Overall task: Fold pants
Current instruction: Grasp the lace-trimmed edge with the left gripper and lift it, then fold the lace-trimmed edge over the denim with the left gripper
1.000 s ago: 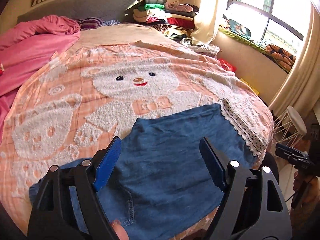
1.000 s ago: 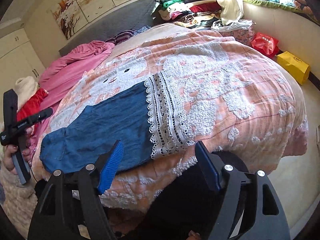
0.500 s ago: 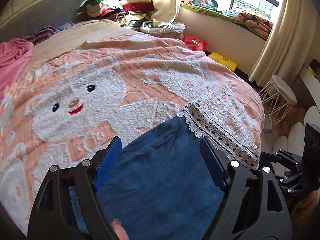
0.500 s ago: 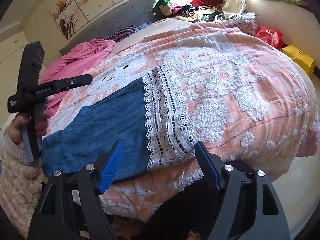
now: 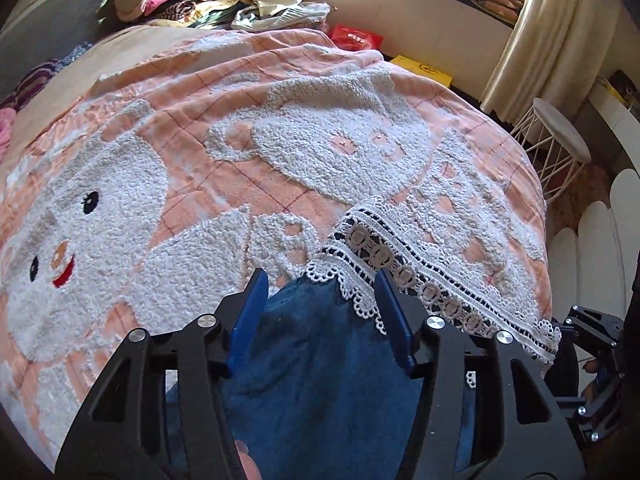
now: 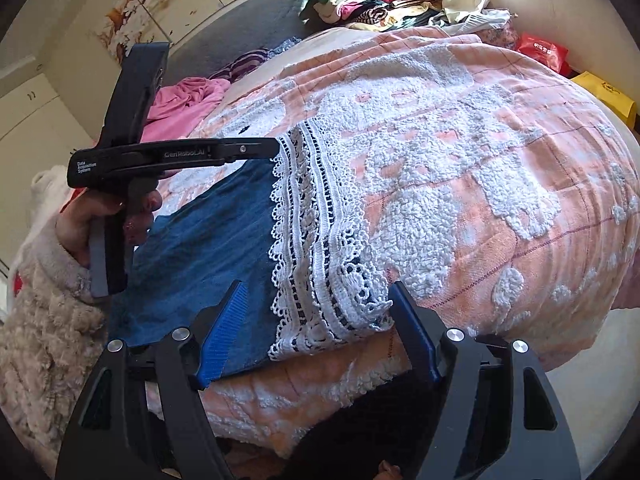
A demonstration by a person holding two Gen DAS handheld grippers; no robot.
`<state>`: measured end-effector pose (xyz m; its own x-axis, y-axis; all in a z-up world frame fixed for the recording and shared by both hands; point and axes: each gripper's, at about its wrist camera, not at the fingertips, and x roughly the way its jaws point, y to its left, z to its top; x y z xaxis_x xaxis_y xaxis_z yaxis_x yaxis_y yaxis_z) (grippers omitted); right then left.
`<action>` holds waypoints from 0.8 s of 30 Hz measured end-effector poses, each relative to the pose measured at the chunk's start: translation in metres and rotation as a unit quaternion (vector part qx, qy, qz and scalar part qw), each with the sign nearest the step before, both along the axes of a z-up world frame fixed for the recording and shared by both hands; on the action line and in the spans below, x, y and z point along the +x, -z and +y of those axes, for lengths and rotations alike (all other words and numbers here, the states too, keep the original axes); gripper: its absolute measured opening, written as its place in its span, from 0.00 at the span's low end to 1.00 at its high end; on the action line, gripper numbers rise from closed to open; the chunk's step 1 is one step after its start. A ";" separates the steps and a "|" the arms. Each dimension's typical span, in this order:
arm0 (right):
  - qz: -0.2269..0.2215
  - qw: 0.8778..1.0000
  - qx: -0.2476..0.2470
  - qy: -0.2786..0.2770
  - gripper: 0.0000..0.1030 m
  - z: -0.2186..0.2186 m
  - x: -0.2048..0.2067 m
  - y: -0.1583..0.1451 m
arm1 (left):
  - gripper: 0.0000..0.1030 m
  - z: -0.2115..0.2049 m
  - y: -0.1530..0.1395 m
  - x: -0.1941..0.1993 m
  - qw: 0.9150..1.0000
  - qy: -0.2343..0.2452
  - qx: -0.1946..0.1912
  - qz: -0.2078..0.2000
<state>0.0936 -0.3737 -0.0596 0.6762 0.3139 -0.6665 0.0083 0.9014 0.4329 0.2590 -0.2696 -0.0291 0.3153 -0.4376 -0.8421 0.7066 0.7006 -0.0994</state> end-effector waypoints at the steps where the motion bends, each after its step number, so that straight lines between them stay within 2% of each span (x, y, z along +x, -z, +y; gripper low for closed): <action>1: 0.000 1.000 0.001 -0.003 0.62 0.000 0.000 0.000 | 0.39 -0.002 0.003 0.004 1.000 0.003 -0.007 0.015; 3: -0.007 1.000 0.005 -0.007 0.60 0.000 0.001 -0.001 | 0.26 -0.003 0.010 0.011 0.998 0.005 -0.020 0.052; 7: -0.007 0.999 0.030 -0.011 0.59 -0.008 0.005 0.002 | 0.26 -0.009 0.015 0.013 0.998 0.020 -0.015 0.055; 14: -0.014 0.999 0.037 -0.027 0.54 -0.005 0.012 0.001 | 0.27 -0.020 0.021 0.017 0.998 0.043 -0.001 0.048; 19: 0.002 0.999 0.031 -0.028 0.53 -0.004 0.019 0.006 | 0.33 -0.022 0.023 0.020 0.996 0.063 -0.008 0.057; 24: 0.011 0.999 0.031 -0.027 0.53 -0.002 0.027 0.008 | 0.35 -0.030 0.028 0.012 0.998 0.059 0.005 0.030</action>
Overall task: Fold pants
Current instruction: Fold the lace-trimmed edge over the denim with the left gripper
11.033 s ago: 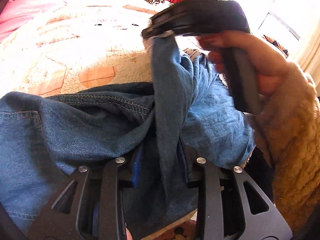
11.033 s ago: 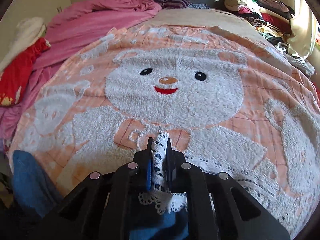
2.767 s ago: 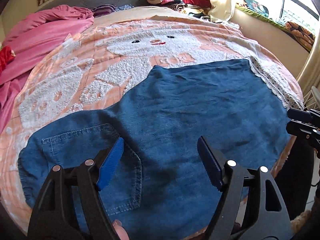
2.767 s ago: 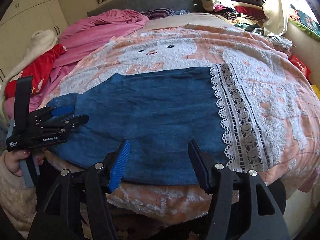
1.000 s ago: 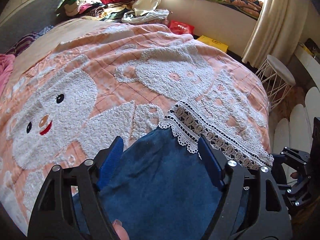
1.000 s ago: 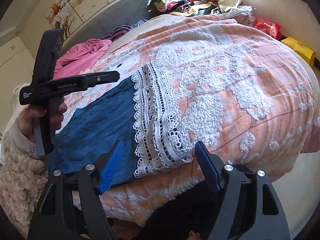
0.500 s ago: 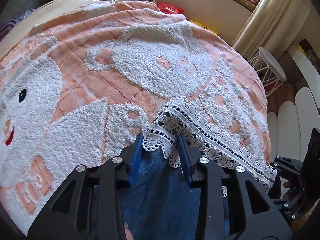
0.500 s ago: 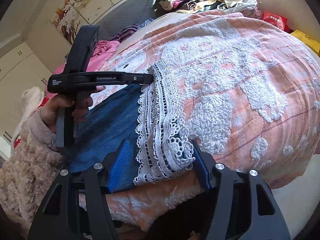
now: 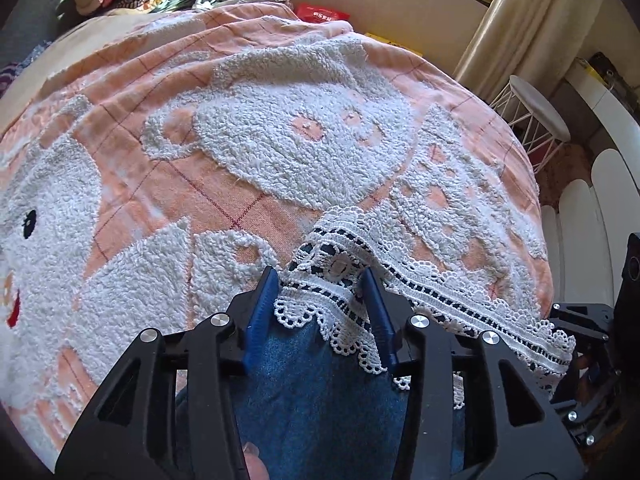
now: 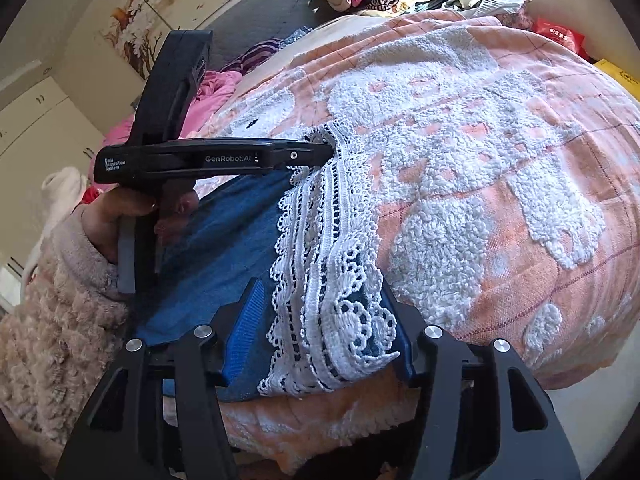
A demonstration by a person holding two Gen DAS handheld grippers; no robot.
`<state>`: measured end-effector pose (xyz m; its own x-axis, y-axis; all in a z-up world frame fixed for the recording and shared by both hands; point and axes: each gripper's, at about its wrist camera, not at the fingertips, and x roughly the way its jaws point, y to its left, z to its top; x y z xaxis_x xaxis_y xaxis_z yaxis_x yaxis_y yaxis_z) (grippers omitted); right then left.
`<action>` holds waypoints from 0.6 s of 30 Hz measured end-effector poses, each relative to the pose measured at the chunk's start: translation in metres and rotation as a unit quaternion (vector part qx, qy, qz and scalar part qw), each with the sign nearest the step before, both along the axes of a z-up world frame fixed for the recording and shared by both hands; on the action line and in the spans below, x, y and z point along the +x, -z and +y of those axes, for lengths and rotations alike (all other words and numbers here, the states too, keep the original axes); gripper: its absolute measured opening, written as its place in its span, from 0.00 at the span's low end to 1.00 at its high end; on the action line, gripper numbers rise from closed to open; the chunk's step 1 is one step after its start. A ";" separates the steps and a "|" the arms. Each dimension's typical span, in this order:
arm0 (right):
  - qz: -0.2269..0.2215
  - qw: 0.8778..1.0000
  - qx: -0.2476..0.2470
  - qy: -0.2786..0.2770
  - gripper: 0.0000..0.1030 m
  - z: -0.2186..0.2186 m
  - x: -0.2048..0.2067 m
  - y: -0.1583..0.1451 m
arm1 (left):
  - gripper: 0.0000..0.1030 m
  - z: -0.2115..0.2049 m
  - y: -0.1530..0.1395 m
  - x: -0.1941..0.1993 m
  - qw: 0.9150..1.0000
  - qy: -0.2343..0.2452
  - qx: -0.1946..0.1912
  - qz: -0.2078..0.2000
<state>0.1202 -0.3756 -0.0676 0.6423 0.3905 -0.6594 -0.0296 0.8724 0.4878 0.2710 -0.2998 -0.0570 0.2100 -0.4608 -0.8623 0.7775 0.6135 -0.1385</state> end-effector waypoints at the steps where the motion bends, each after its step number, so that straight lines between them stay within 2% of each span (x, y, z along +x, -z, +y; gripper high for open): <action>1: 0.001 1.000 -0.001 0.000 0.53 0.000 0.001 -0.001 | 0.35 -0.001 0.001 -0.001 1.000 -0.001 0.000 -0.002; 2: 0.001 1.000 -0.003 -0.001 0.53 0.001 0.002 -0.001 | 0.34 0.000 0.001 0.001 1.000 -0.005 -0.001 0.001; 4: 0.001 1.000 -0.006 -0.004 0.46 0.004 0.004 -0.003 | 0.29 0.001 0.000 0.003 1.000 -0.009 -0.009 0.013; 6: -0.003 1.000 0.005 -0.011 0.36 0.004 0.005 -0.003 | 0.21 0.002 -0.003 -0.001 1.000 -0.008 -0.006 0.007; 8: -0.004 1.000 0.022 -0.017 0.26 0.006 0.007 -0.003 | 0.19 0.002 -0.006 -0.006 1.000 -0.007 -0.009 -0.001; 14: -0.028 0.999 0.015 -0.017 0.23 0.014 0.001 -0.018 | 0.14 0.015 -0.011 -0.005 0.999 -0.033 -0.030 0.012; 18: -0.052 0.998 -0.005 -0.030 0.23 0.030 -0.003 -0.041 | 0.13 0.034 -0.029 -0.007 0.996 -0.045 -0.074 0.020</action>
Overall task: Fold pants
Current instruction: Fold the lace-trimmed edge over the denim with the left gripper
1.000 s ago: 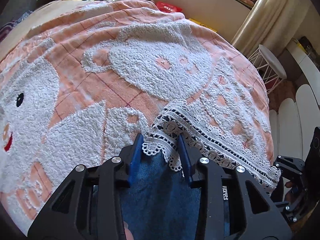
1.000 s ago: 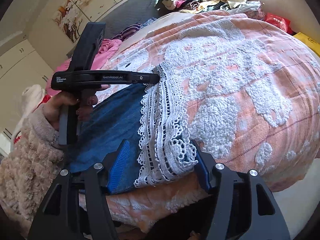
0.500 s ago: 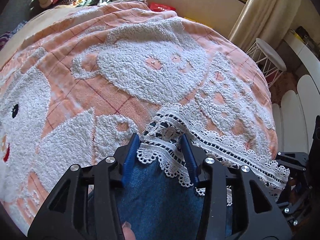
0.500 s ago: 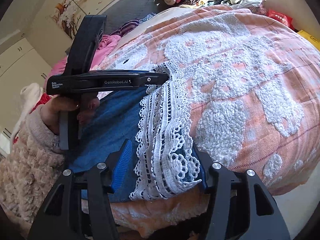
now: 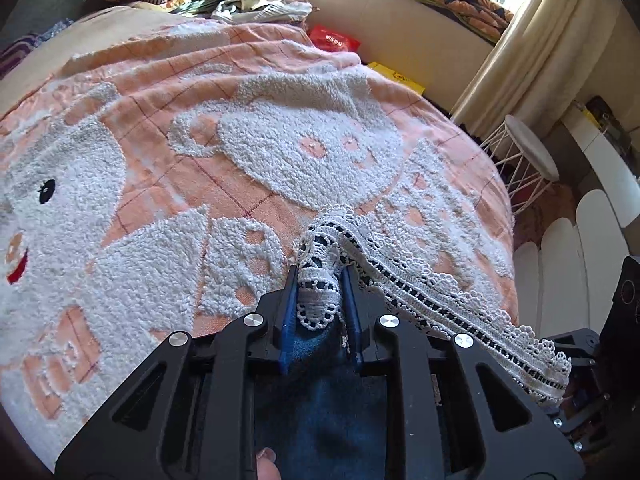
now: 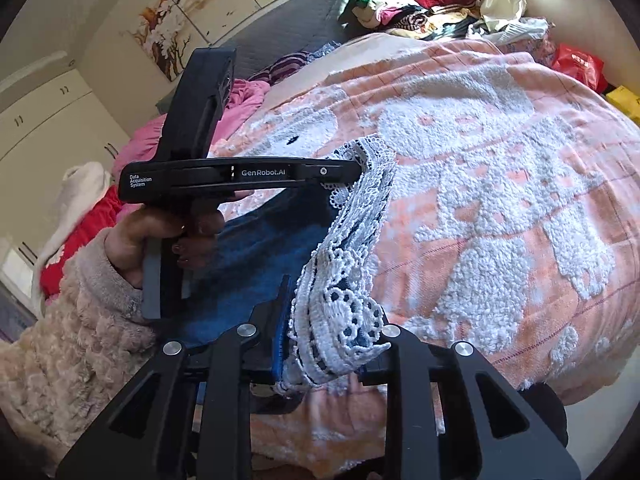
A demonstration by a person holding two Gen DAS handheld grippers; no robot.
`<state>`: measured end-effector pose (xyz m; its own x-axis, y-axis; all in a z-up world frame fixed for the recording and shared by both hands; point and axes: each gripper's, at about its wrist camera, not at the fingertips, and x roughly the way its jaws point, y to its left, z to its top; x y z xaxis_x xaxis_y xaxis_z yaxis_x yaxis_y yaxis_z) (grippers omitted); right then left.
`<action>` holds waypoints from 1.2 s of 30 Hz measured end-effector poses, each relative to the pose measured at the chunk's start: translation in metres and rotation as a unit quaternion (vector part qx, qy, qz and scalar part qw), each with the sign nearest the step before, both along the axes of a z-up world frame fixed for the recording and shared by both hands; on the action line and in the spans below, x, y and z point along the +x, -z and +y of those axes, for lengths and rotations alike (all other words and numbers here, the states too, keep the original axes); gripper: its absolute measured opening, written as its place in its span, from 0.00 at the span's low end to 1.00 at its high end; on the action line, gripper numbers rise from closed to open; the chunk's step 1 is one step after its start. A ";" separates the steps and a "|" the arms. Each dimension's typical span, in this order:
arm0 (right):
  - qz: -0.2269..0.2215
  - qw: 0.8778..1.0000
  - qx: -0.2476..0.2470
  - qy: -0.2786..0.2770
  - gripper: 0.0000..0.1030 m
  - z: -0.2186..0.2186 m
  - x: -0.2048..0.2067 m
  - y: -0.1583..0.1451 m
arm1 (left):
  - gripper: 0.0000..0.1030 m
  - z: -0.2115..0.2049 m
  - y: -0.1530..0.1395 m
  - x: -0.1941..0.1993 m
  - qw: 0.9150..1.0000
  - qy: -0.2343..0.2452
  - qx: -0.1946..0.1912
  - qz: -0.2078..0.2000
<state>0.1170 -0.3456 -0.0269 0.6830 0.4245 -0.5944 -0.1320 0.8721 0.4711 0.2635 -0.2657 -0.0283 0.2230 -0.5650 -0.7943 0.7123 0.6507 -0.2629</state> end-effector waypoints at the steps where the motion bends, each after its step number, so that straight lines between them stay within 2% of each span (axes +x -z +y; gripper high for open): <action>1: -0.006 1.000 -0.006 -0.005 0.23 0.006 -0.001 -0.006 | 0.13 0.006 -0.006 -0.001 1.000 -0.002 -0.012 0.000; 5: -0.033 0.999 -0.028 -0.029 0.23 0.033 -0.003 -0.030 | 0.13 0.043 -0.032 -0.006 0.998 -0.020 -0.052 -0.011; 11: -0.060 0.993 -0.051 -0.084 0.22 0.091 -0.003 -0.057 | 0.09 0.110 -0.056 -0.022 0.994 -0.060 -0.080 -0.038; 15: -0.060 0.988 -0.064 -0.129 0.23 0.135 0.005 -0.059 | 0.09 0.149 -0.052 -0.030 0.991 -0.085 -0.090 -0.041; 20: -0.039 0.978 -0.092 -0.182 0.23 0.190 0.011 -0.041 | 0.09 0.195 -0.029 -0.033 0.985 -0.139 -0.101 -0.004; 22: -0.034 0.972 -0.115 -0.200 0.23 0.211 0.008 -0.031 | 0.11 0.219 -0.023 -0.037 0.979 -0.169 -0.114 0.009; 24: -0.025 0.968 -0.129 -0.215 0.23 0.228 0.009 -0.021 | 0.22 0.246 -0.017 -0.040 0.970 -0.204 -0.129 0.026; 25: -0.020 0.966 -0.133 -0.222 0.23 0.235 0.009 -0.014 | 0.35 0.260 -0.015 -0.043 0.964 -0.220 -0.147 0.035; 26: -0.017 0.964 -0.137 -0.228 0.23 0.241 0.008 -0.009 | 0.43 0.274 -0.012 -0.044 0.957 -0.230 -0.171 0.051; 29: -0.004 0.959 -0.152 -0.238 0.22 0.255 0.007 0.008 | 0.60 0.306 -0.001 -0.048 0.937 -0.254 -0.221 0.097; 33: 0.004 0.958 -0.151 -0.243 0.22 0.259 0.005 0.019 | 0.65 0.318 0.005 -0.048 0.929 -0.273 -0.221 0.117; 36: 0.003 0.960 -0.141 -0.241 0.22 0.256 0.005 0.017 | 0.66 0.311 0.008 -0.042 0.933 -0.276 -0.195 0.124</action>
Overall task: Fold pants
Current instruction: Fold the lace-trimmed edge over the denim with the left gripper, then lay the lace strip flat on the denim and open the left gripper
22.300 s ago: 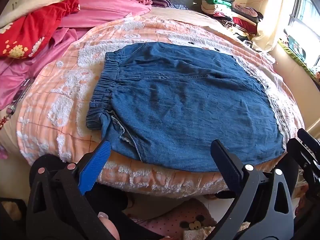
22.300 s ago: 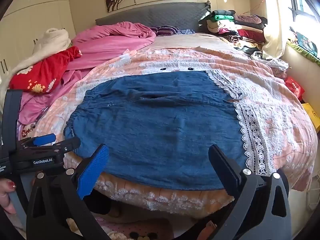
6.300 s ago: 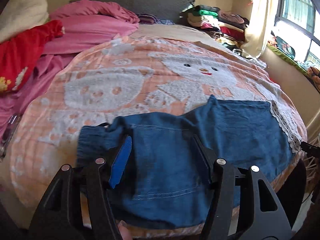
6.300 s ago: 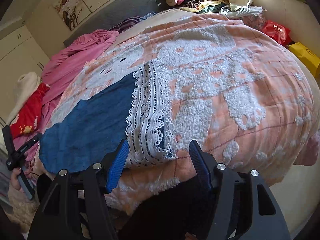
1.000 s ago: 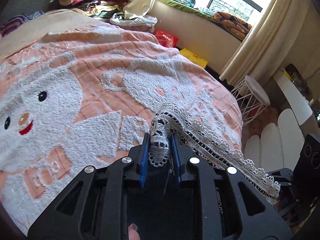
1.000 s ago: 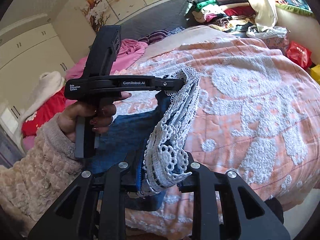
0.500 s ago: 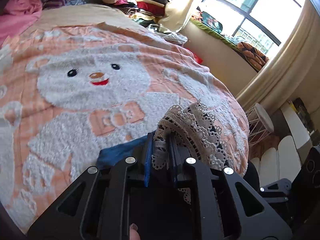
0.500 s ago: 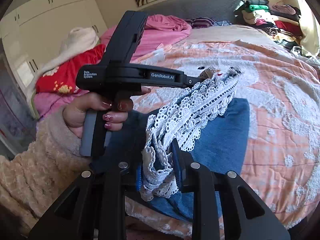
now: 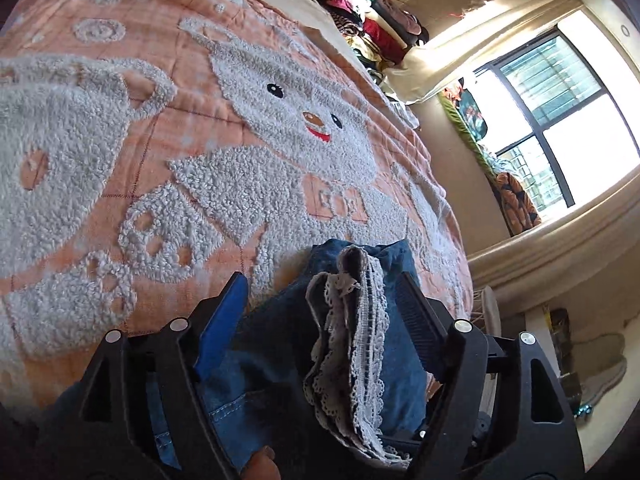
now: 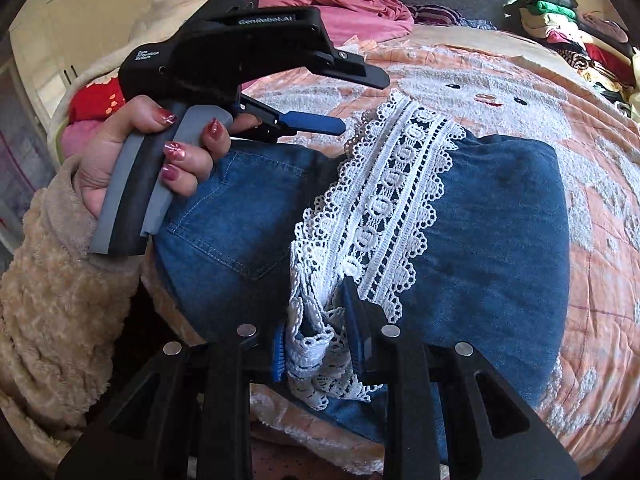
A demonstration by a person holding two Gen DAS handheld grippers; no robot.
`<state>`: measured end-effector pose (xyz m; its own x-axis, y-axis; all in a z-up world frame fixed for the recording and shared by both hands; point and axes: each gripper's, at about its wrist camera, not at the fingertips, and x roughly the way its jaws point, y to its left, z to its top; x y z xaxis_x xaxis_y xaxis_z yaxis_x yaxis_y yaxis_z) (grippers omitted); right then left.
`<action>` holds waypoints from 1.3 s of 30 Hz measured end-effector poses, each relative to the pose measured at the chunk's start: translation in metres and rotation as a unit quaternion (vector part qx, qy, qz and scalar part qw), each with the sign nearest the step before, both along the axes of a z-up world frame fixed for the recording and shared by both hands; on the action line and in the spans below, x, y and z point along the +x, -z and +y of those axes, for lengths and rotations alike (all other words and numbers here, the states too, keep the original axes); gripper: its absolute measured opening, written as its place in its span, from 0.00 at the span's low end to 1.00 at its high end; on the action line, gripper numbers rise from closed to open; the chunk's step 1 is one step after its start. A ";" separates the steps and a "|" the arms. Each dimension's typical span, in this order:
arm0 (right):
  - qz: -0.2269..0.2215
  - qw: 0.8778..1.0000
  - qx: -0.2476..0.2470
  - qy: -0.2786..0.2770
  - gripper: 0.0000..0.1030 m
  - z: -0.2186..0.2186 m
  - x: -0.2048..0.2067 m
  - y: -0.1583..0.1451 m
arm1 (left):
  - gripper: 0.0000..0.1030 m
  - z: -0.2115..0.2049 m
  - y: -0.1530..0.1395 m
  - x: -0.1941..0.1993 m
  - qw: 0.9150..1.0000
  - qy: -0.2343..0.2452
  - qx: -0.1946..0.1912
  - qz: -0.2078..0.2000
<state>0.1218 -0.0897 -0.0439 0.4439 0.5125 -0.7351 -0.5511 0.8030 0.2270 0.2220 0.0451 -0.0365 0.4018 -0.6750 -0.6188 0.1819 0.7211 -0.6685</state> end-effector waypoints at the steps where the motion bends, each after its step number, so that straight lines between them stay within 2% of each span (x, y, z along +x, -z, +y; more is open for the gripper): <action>1: 0.000 1.000 0.002 -0.001 0.22 -0.001 0.000 -0.001 | 0.66 -0.003 0.002 0.002 1.000 0.007 0.006 0.004; 4: -0.006 1.000 -0.005 -0.006 0.23 0.000 0.000 -0.003 | 0.64 -0.019 0.007 0.008 0.999 0.019 0.040 0.010; 6: -0.010 1.000 -0.018 -0.008 0.25 0.006 -0.004 -0.001 | 0.22 -0.031 0.008 0.008 0.998 0.033 0.053 0.007; 7: -0.014 1.000 -0.024 -0.012 0.25 0.009 -0.007 0.000 | 0.19 -0.033 0.009 0.006 0.998 0.036 0.060 0.004; 9: -0.022 0.999 -0.038 -0.016 0.26 0.016 -0.011 0.003 | 0.18 -0.036 0.008 0.004 0.996 0.033 0.080 -0.004; 10: -0.024 0.999 -0.040 -0.020 0.28 0.018 -0.014 0.005 | 0.18 -0.034 0.008 0.002 0.997 0.030 0.075 -0.006; 13: -0.010 0.999 -0.026 -0.034 0.39 0.019 -0.020 0.011 | 0.18 -0.029 0.012 -0.002 0.996 0.018 0.091 -0.011; 14: -0.007 0.999 -0.018 -0.037 0.44 0.018 -0.022 0.011 | 0.18 -0.029 0.015 -0.004 0.995 0.017 0.099 -0.015; 17: 0.010 0.999 0.027 -0.044 0.48 0.002 -0.028 0.005 | 0.19 -0.034 0.019 -0.003 0.992 0.019 0.122 -0.022; 20: -0.004 0.998 0.065 -0.011 0.51 -0.031 -0.036 -0.011 | 0.26 -0.032 0.018 -0.002 0.992 0.016 0.122 -0.026; 25: -0.033 0.998 0.024 0.052 0.52 -0.072 -0.036 -0.019 | 0.36 -0.026 -0.001 -0.012 0.991 -0.009 0.123 -0.049; 30: -0.032 0.996 0.007 0.078 0.52 -0.088 -0.031 -0.010 | 0.49 -0.025 -0.024 -0.043 0.984 -0.027 0.155 -0.078; 34: -0.029 0.995 -0.003 0.094 0.52 -0.098 -0.029 -0.006 | 0.51 -0.026 -0.028 -0.084 0.982 -0.031 0.166 -0.083; 39: -0.023 0.995 -0.009 0.101 0.52 -0.111 -0.030 -0.001 | 0.51 -0.030 -0.016 -0.136 0.982 -0.040 0.175 -0.064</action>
